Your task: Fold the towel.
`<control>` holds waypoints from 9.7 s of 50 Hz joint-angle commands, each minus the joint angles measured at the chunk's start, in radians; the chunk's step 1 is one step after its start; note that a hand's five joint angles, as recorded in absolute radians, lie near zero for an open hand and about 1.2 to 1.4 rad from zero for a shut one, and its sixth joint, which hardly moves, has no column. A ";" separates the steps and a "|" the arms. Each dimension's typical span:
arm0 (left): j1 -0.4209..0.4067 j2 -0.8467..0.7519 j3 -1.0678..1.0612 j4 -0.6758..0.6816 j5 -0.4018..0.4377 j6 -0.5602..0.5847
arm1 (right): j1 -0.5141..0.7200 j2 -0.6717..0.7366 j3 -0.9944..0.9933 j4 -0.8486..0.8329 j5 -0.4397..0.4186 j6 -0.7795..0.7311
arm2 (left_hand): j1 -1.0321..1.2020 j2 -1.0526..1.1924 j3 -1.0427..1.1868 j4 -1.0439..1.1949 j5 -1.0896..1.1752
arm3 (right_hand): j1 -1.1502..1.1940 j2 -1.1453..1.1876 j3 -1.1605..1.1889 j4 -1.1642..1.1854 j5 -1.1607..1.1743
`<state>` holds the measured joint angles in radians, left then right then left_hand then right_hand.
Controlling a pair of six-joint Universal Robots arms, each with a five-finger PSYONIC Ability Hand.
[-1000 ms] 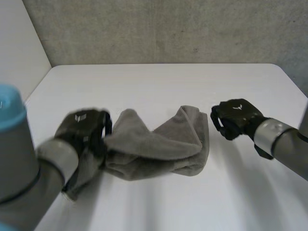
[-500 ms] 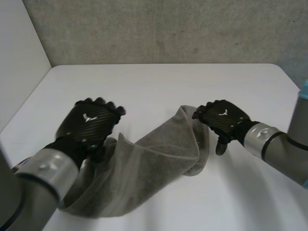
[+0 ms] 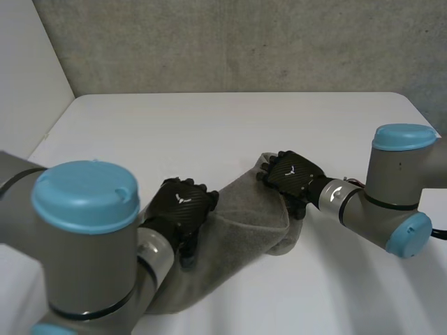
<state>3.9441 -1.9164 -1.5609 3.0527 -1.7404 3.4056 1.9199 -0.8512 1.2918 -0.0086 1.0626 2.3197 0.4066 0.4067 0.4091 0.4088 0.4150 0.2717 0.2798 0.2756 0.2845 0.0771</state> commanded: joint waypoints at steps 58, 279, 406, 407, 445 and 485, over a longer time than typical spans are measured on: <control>0.242 -0.018 -0.148 0.340 -0.160 -0.098 | 0.030 -0.345 0.357 0.183 0.031 0.185 | 0.990 0.990 0.987 0.988 0.807 | 1.125 1.116 1.121 1.112 1.145; 0.363 -0.012 -0.318 0.482 -0.114 -0.106 | -0.297 -0.420 0.756 -0.432 -0.171 -0.239 | 0.990 0.990 0.987 0.988 0.807 | 0.160 0.152 0.156 0.147 0.180; 0.372 -0.242 0.992 0.092 -0.100 -0.261 | -0.105 -0.388 -0.251 -0.274 0.323 0.362 | 0.990 0.990 0.987 0.988 0.807 | 1.125 1.116 1.121 1.112 1.145; 0.373 -0.242 0.992 0.092 -0.100 -0.261 | -0.105 -0.388 -0.250 -0.274 0.323 0.362 | 0.990 0.990 0.987 0.988 0.807 | 1.125 1.116 1.121 1.112 1.145; 0.503 0.051 -0.298 0.428 0.113 -0.249 | -0.239 -0.433 0.469 -0.096 0.200 -0.030 | 0.990 0.990 0.987 0.988 0.807 | 1.125 1.116 1.121 1.112 1.145; 0.477 -0.505 0.489 0.206 0.127 -0.243 | -0.145 0.213 -0.531 0.260 0.364 -0.040 | 0.990 0.990 0.987 0.988 0.807 | 1.125 1.116 1.121 1.112 1.145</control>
<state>4.4318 -2.2287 -1.3463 3.3335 -1.5776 3.1630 1.7445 -0.8191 1.0050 0.2540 1.3667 2.2552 1.4622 1.4851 1.5514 1.5188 1.4867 1.3376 1.3334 1.3387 1.3475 1.1777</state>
